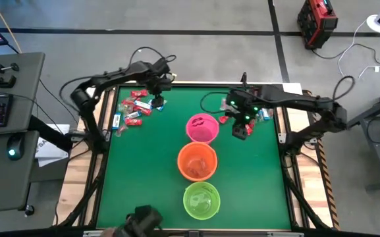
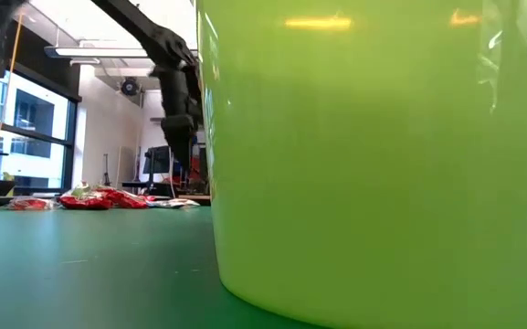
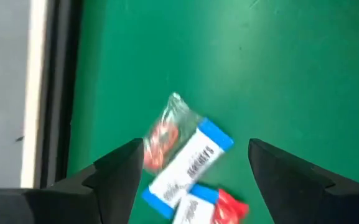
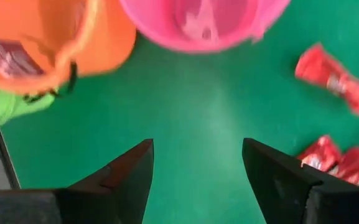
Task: Sort candy by brand, put in halloween buckets
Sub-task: Put the orange gummy into the orange bucket
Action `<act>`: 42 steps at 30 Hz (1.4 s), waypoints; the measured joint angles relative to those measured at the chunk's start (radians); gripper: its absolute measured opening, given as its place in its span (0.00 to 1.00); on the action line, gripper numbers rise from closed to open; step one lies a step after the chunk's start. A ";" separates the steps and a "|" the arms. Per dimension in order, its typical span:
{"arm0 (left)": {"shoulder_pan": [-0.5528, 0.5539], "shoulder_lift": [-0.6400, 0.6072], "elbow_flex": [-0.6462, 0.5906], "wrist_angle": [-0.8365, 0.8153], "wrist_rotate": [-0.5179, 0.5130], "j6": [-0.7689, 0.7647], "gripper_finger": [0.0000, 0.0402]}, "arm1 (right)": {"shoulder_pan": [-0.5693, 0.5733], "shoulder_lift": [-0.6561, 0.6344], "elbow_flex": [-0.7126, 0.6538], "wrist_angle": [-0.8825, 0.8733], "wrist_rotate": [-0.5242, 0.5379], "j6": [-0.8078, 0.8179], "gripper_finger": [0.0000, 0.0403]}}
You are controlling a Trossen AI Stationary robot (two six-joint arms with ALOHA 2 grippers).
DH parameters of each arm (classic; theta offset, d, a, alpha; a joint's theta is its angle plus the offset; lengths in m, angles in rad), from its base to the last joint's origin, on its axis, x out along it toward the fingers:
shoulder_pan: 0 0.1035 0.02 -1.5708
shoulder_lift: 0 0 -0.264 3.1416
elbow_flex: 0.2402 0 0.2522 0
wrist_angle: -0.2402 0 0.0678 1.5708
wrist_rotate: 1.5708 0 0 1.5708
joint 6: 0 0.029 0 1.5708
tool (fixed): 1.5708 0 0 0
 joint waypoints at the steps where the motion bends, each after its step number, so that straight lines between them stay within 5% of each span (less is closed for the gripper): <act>1: 0.009 0.023 0.013 -0.001 0.002 0.009 0.70 | 0.000 -0.030 -0.031 0.007 -0.001 0.021 0.59; 10: 0.058 0.177 0.076 0.006 0.015 -0.018 0.70 | 0.000 -0.267 -0.244 0.195 0.009 0.278 0.59; 19: 0.068 0.247 0.081 0.013 -0.061 -0.080 0.67 | 0.002 -0.321 -0.320 0.374 0.034 0.386 0.59; 23: 0.067 0.241 0.084 0.004 -0.063 -0.083 0.50 | 0.007 -0.321 -0.320 0.392 0.033 0.381 0.59; 28: 0.066 0.210 0.122 -0.064 -0.052 -0.125 0.08 | 0.007 -0.321 -0.320 0.398 0.034 0.338 0.59; 36: 0.028 0.009 0.127 -0.081 0.222 -0.311 0.03 | 0.006 -0.321 -0.319 0.395 0.040 0.231 0.59; 39: -0.056 -0.108 0.100 -0.076 0.391 -0.368 0.01 | 0.000 -0.321 -0.318 0.361 0.074 0.193 0.59; 42: -0.210 -0.226 0.085 -0.075 0.415 -0.425 0.01 | -0.012 -0.321 -0.318 0.308 0.121 0.145 0.59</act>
